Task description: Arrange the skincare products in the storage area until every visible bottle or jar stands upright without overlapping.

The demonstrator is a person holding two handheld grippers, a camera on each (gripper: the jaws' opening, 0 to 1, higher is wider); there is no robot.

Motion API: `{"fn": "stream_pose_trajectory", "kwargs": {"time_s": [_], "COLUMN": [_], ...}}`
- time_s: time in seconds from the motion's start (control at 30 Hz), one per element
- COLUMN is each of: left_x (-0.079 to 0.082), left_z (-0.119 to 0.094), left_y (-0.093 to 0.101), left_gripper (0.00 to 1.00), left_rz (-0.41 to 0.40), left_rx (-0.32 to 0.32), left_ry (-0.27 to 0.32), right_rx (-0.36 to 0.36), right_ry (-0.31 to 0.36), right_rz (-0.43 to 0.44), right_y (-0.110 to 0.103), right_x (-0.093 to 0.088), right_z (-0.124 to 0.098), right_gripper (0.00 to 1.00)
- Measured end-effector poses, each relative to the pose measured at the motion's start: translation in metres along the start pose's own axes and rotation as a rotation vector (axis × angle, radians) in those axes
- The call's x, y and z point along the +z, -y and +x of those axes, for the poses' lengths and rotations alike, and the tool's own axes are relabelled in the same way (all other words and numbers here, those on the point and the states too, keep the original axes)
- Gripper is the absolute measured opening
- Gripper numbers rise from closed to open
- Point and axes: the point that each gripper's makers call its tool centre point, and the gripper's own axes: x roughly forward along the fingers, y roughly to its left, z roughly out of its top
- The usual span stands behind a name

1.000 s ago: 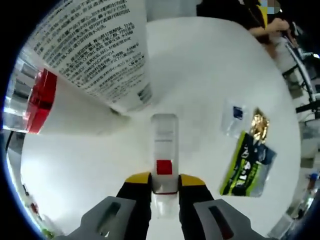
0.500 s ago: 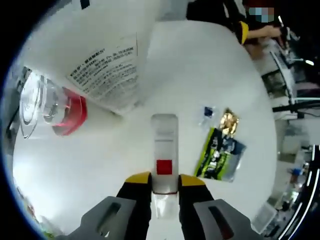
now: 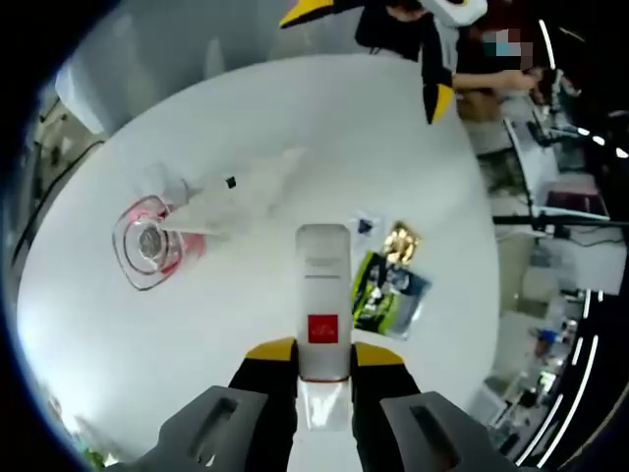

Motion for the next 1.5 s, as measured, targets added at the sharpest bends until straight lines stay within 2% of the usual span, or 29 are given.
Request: {"fn": "stream_pose_trajectory", "kwargs": {"time_s": [0.23, 0.3, 0.5, 0.57, 0.73, 0.83, 0.93, 1.0, 1.1, 1.27, 1.5], "left_x": [0.003, 0.006, 0.027, 0.033, 0.036, 0.046, 0.057, 0.064, 0.073, 0.08, 0.086], "left_z": [0.0, -0.001, -0.007, -0.01, -0.013, -0.014, -0.012, -0.009, -0.004, 0.009, 0.022], "left_y": [0.005, 0.007, 0.008, 0.002, -0.004, -0.002, -0.001, 0.002, 0.006, 0.014, 0.029], "left_gripper": [0.97, 0.96, 0.93, 0.91, 0.83, 0.79, 0.77, 0.73, 0.67, 0.6, 0.5], "left_rz": [0.001, -0.007, -0.147, -0.181, -0.131, -0.129, -0.089, -0.079, -0.059, -0.03, -0.028], "left_rx": [-0.017, -0.022, -0.068, -0.059, -0.043, -0.057, -0.055, -0.067, -0.083, -0.114, -0.173], "left_ry": [0.006, 0.02, 0.127, 0.153, 0.121, 0.132, 0.134, 0.137, 0.15, 0.135, 0.123], "right_rx": [-0.069, -0.084, -0.139, -0.154, -0.179, -0.194, -0.199, -0.208, -0.224, -0.233, -0.244], "right_ry": [-0.048, -0.048, -0.08, -0.094, -0.125, -0.149, -0.163, -0.189, -0.198, -0.209, -0.227], "right_rz": [-0.044, -0.056, -0.118, -0.14, -0.193, -0.226, -0.248, -0.268, -0.285, -0.327, -0.36], "right_y": [0.014, 0.016, 0.029, 0.033, 0.039, 0.042, 0.041, 0.042, 0.039, 0.03, 0.02], "right_x": [0.013, 0.028, 0.05, 0.054, 0.064, 0.068, 0.076, 0.077, 0.094, 0.113, 0.126], "right_z": [-0.026, -0.033, -0.049, -0.054, -0.06, -0.061, -0.062, -0.063, -0.067, -0.069, -0.069], "right_gripper": [0.11, 0.11, 0.11, 0.11, 0.11, 0.11, 0.11, 0.11, 0.11, 0.11, 0.11]}}
